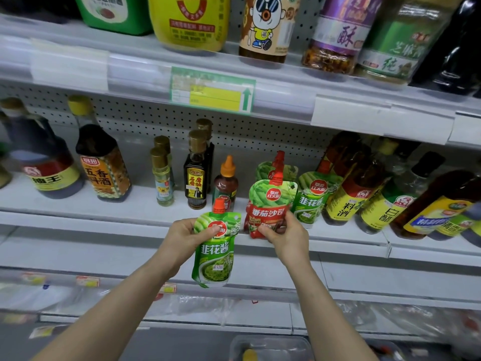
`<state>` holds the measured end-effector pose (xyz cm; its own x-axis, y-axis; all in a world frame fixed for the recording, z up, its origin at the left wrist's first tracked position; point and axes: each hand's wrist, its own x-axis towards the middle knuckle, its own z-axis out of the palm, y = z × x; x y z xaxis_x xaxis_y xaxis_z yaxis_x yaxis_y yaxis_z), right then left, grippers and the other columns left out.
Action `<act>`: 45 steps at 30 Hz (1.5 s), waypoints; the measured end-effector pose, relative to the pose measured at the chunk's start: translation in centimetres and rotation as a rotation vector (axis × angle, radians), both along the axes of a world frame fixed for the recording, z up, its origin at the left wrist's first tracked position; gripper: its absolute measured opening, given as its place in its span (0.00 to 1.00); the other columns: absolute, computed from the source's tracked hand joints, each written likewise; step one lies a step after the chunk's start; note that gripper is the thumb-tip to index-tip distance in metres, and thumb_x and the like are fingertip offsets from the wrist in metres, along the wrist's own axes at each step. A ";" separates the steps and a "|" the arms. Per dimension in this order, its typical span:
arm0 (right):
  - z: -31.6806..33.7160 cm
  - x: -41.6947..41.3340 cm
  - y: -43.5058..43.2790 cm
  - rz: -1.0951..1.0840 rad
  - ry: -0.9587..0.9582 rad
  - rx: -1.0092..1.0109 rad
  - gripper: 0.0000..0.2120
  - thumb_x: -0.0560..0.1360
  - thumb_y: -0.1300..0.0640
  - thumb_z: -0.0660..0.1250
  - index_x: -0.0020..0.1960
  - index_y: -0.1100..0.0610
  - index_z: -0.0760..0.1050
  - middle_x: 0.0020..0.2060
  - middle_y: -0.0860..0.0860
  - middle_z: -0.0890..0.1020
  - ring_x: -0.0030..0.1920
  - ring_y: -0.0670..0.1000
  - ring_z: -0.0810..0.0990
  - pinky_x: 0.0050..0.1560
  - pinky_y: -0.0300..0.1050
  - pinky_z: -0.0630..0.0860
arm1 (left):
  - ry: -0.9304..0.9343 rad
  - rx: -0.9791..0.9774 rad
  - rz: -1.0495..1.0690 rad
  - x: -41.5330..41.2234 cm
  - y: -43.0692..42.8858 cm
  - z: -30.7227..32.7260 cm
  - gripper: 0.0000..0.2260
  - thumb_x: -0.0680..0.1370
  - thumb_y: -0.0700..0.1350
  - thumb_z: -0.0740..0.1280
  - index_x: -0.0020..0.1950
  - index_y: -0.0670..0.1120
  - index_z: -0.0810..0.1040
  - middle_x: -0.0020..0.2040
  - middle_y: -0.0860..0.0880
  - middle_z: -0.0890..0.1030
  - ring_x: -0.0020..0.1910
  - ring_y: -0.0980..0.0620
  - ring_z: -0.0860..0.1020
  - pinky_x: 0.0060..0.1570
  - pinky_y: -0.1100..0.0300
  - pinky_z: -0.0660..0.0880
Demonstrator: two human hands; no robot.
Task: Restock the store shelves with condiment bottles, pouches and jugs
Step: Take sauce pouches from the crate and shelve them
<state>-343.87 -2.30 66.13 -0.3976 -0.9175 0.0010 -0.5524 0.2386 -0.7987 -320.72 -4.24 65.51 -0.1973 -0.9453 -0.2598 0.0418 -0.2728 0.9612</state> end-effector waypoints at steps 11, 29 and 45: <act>0.2 0.8 -2.1 -0.071 -0.010 0.029 0.22 0.72 0.54 0.79 0.60 0.56 0.73 0.56 0.53 0.84 0.57 0.55 0.82 0.59 0.52 0.77 | -0.002 0.016 -0.005 0.2 -0.2 0.1 0.12 0.66 0.51 0.75 0.43 0.45 0.86 0.45 0.45 0.87 0.45 0.48 0.86 0.46 0.55 0.78; -0.4 1.7 -1.2 -0.097 0.066 -0.139 0.27 0.76 0.63 0.72 0.72 0.56 0.66 0.62 0.52 0.80 0.59 0.54 0.80 0.59 0.52 0.78 | 0.022 -0.016 -0.042 -1.1 -1.1 0.3 0.13 0.67 0.50 0.75 0.46 0.43 0.85 0.46 0.45 0.87 0.45 0.48 0.86 0.39 0.63 0.80; -0.9 -5.9 5.5 0.221 -0.364 -0.038 0.19 0.73 0.58 0.77 0.61 0.49 0.78 0.52 0.45 0.86 0.53 0.47 0.84 0.54 0.45 0.81 | 0.170 -0.162 -0.148 -13.4 -1.1 3.2 0.07 0.67 0.47 0.75 0.43 0.48 0.86 0.46 0.47 0.87 0.46 0.50 0.86 0.42 0.62 0.81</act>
<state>-349.74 3.15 65.20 -0.1718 -0.9828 -0.0675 -0.2670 0.1124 -0.9571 -334.09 -5.38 68.73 -0.3643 -0.9294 -0.0588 0.1769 -0.1311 0.9755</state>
